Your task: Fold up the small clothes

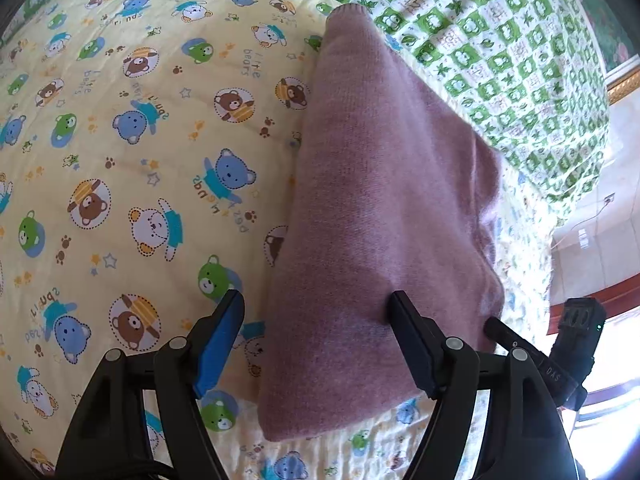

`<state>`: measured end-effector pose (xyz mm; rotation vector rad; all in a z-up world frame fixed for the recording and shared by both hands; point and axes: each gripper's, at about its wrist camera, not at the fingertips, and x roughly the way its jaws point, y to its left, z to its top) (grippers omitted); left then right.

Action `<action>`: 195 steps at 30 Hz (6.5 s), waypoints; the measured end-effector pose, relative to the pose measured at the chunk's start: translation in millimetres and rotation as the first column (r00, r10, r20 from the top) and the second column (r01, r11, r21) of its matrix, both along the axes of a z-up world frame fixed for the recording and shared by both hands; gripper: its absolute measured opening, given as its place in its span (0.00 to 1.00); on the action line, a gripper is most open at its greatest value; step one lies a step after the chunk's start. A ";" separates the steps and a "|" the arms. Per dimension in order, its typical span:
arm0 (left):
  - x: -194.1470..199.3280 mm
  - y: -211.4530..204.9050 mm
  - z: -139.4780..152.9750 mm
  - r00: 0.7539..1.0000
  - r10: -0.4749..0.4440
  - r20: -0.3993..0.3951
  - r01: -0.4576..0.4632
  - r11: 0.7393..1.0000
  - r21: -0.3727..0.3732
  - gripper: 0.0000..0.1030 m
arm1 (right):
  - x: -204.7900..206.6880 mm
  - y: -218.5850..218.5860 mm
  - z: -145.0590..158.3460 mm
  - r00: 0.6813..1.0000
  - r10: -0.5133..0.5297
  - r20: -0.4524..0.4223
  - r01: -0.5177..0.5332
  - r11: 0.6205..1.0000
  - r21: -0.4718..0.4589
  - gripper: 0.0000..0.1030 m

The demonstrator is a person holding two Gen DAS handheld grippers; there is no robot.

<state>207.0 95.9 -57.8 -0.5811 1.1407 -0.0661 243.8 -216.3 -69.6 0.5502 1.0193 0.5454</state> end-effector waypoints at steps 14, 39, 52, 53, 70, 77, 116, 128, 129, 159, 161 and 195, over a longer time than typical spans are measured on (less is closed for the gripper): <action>5.4 -14.8 -18.1 0.999 -0.035 -0.025 0.039 0.988 0.149 0.87 | -8.2 14.1 -16.3 0.999 -0.019 0.035 0.026 0.976 -0.215 0.54; 85.9 -31.4 25.9 0.996 -0.039 0.081 0.025 0.985 0.172 0.68 | 90.1 38.3 26.2 0.997 -0.060 0.044 0.059 0.998 0.022 0.43; 55.8 -27.2 29.5 0.999 0.008 0.053 -0.015 0.992 0.128 0.70 | 63.0 12.0 33.0 0.994 -0.092 0.060 0.090 0.995 0.044 0.30; 47.2 -29.5 32.2 0.998 0.010 0.056 -0.017 0.991 0.135 0.70 | 54.5 10.1 36.9 0.993 -0.095 0.068 0.092 0.995 0.049 0.31; -97.9 -56.3 25.7 0.997 0.006 0.074 -0.027 0.958 0.284 0.77 | -87.5 27.7 43.1 0.988 -0.082 0.127 0.088 0.995 -0.046 0.55; -142.9 -64.6 21.7 0.995 -0.009 0.103 -0.032 0.920 0.391 0.77 | -128.7 32.0 22.2 0.990 -0.075 0.121 0.089 0.989 -0.118 0.67; -158.4 -88.0 100.0 0.959 -0.081 0.271 -0.094 0.813 0.575 0.90 | -174.5 45.0 104.0 0.885 -0.013 0.465 0.156 0.950 -0.270 0.99; -148.8 -93.4 37.4 0.980 -0.073 0.188 -0.056 0.795 0.604 0.90 | -152.1 54.5 41.5 0.934 -0.048 0.355 0.159 0.944 -0.289 0.99; -147.9 -94.1 34.6 0.981 -0.076 0.180 -0.051 0.789 0.612 0.90 | -150.8 57.1 39.2 0.932 -0.041 0.361 0.156 0.942 -0.296 0.99; -139.4 -104.5 40.4 0.976 -0.084 0.203 -0.059 0.789 0.612 0.90 | -136.7 83.2 35.8 0.924 0.039 0.380 0.097 0.939 -0.331 0.99; -140.2 -104.5 41.0 0.975 -0.084 0.204 -0.060 0.790 0.611 0.90 | -135.8 83.9 36.7 0.924 0.039 0.380 0.096 0.939 -0.330 0.99; -135.0 -103.1 45.5 0.973 -0.092 0.211 -0.054 0.801 0.597 0.92 | -131.5 84.1 44.7 0.919 0.009 0.394 0.120 0.945 -0.304 0.99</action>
